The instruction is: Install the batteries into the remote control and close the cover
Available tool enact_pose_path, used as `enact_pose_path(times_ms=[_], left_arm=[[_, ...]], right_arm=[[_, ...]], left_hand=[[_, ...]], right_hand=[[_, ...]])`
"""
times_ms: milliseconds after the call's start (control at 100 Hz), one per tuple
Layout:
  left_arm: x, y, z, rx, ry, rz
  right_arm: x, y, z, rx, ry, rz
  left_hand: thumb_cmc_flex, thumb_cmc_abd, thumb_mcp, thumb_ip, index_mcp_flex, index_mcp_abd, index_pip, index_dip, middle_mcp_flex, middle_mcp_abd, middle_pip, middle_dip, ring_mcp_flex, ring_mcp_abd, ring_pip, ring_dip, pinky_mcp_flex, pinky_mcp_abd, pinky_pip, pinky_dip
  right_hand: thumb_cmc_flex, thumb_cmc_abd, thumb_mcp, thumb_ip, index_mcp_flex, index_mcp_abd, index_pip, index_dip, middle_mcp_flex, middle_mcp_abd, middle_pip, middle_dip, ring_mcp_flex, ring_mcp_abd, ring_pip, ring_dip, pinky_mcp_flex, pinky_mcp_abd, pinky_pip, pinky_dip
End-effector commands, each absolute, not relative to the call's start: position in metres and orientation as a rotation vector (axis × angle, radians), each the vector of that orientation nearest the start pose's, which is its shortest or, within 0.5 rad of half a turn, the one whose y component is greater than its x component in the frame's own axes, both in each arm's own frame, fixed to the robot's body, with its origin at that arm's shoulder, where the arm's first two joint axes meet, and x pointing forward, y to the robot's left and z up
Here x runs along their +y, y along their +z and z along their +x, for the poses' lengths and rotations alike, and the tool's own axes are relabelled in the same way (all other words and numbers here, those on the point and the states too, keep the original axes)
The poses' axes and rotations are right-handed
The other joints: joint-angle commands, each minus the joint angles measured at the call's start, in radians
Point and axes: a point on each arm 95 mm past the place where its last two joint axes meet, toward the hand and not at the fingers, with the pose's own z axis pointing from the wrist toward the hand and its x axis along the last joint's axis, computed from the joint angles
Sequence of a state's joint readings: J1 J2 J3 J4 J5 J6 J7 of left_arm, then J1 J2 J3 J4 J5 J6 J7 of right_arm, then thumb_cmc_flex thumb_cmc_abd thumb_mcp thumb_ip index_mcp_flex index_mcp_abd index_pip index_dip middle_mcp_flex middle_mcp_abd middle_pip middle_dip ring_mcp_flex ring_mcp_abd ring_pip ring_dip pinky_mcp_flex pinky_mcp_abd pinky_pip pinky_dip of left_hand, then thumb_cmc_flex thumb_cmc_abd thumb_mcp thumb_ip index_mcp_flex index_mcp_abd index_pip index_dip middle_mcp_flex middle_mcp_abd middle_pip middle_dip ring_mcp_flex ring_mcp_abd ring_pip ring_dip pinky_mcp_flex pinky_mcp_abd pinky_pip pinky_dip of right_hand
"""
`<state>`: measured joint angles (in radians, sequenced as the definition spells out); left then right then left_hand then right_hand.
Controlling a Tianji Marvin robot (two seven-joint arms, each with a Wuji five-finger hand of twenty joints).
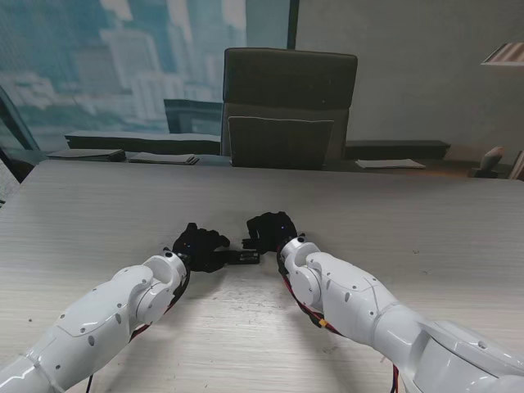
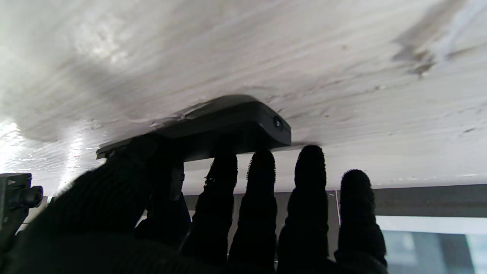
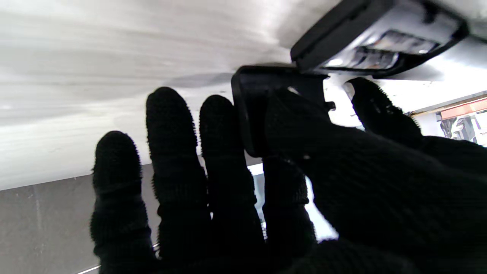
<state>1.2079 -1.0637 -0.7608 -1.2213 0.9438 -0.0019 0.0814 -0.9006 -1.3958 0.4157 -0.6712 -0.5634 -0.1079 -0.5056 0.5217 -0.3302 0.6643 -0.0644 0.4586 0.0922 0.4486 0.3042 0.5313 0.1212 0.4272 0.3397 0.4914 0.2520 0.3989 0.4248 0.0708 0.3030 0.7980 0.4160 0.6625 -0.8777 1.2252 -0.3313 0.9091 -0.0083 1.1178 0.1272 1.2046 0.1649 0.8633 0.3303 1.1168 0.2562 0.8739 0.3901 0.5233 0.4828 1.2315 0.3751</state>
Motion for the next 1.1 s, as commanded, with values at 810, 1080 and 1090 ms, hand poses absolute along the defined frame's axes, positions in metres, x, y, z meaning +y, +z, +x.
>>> enact_pose_path(times_ms=[810,1080,1090], left_arm=[[-0.036,-0.397,0.441,1.850,-1.302,-1.091],[-0.036,-0.397,0.441,1.851,-1.303,-1.093],[-0.036,-0.397,0.441,1.852,-1.303,-1.093]], right_arm=[[0.125,-0.405,0.482,1.655,1.723,1.152],[0.122,-0.404,0.477,1.665,1.733,1.129],[0.122,-0.404,0.477,1.666,1.733,1.128]], left_hand=[[-0.019,-0.003,0.020,0.022,0.025,-0.007,0.017,0.008,0.033,-0.011,0.015,0.003,0.012,-0.016,0.013,0.007,-0.010,0.002,0.003,-0.005],[-0.021,-0.002,0.019,0.022,0.026,-0.007,0.017,0.008,0.032,-0.011,0.015,0.003,0.011,-0.018,0.012,0.007,-0.011,0.002,0.003,-0.005],[-0.021,-0.002,0.019,0.022,0.025,-0.007,0.017,0.008,0.032,-0.011,0.015,0.003,0.011,-0.019,0.012,0.007,-0.011,0.002,0.003,-0.005]], right_hand=[[-0.121,-0.007,0.026,0.000,-0.092,-0.015,-0.048,-0.002,-0.192,0.036,-0.030,0.039,-0.178,-0.004,-0.067,0.000,-0.137,0.031,-0.088,-0.022],[-0.150,-0.027,0.040,0.005,-0.094,-0.027,-0.074,0.014,-0.254,0.043,-0.035,0.050,-0.230,-0.009,-0.082,0.007,-0.171,0.027,-0.119,-0.023],[-0.150,-0.026,0.041,0.005,-0.096,-0.027,-0.076,0.014,-0.257,0.043,-0.036,0.050,-0.232,-0.010,-0.083,0.007,-0.173,0.026,-0.121,-0.023]])
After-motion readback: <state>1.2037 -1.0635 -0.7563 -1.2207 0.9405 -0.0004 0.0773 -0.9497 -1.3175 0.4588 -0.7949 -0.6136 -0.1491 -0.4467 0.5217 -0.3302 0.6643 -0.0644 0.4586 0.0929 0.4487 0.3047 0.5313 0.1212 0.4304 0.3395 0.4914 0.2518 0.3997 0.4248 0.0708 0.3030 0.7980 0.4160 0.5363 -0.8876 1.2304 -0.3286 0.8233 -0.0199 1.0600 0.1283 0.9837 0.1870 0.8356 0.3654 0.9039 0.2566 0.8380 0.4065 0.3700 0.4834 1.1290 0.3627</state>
